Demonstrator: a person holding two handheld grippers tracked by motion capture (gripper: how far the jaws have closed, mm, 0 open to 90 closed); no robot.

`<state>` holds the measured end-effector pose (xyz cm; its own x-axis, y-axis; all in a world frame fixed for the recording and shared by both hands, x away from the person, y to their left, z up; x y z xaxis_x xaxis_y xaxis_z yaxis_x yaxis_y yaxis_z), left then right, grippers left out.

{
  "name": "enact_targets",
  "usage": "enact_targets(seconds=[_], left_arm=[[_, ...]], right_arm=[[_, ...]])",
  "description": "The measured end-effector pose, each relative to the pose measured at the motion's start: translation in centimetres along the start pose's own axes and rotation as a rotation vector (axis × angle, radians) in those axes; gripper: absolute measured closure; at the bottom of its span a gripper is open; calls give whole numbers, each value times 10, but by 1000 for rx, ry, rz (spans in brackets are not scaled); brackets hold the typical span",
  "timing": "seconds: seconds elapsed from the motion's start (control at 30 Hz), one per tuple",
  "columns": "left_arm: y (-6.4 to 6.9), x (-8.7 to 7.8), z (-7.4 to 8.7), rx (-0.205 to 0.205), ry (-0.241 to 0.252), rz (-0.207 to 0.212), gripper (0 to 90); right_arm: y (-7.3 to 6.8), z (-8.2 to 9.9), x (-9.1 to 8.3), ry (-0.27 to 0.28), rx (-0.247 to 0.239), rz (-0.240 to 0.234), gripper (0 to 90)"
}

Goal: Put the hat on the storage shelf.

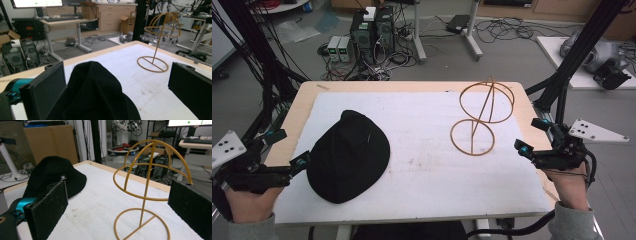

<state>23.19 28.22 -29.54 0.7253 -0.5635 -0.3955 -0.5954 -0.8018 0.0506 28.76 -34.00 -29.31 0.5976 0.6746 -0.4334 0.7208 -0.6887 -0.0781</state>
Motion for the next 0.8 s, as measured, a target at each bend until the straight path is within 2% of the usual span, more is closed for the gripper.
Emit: enact_targets(seconds=[0.07, 0.17, 0.27, 0.43, 0.8], left_arm=[[-3, 3, 1, -29, -26, 5, 17], [-4, 4, 1, -31, -29, 7, 17], [-5, 6, -3, -4, -20, 26, 17], [-8, 7, -8, 6, -1, 43, 17], [-29, 30, -14, -44, -57, 45, 18]], right_arm=[[0, 0, 1, -2, 2, -1, 19], [0, 0, 3, -4, -6, -3, 19], [0, 1, 3, -13, -9, -4, 19], [2, 1, -1, -8, 6, 1, 19], [-1, 0, -4, -6, 1, -2, 19]])
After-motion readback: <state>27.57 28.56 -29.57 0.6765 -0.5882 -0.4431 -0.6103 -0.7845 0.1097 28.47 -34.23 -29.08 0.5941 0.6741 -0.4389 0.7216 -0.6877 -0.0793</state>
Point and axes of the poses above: each handheld gripper's, and its own axes: x roughly forward along the jaws, z roughly out of its underside, y roughly to its right, the point moved 3 cm from there along x, roughly forward along the jaws, and after that the axes turned 15 degrees about -y, right-handed, at the moved point
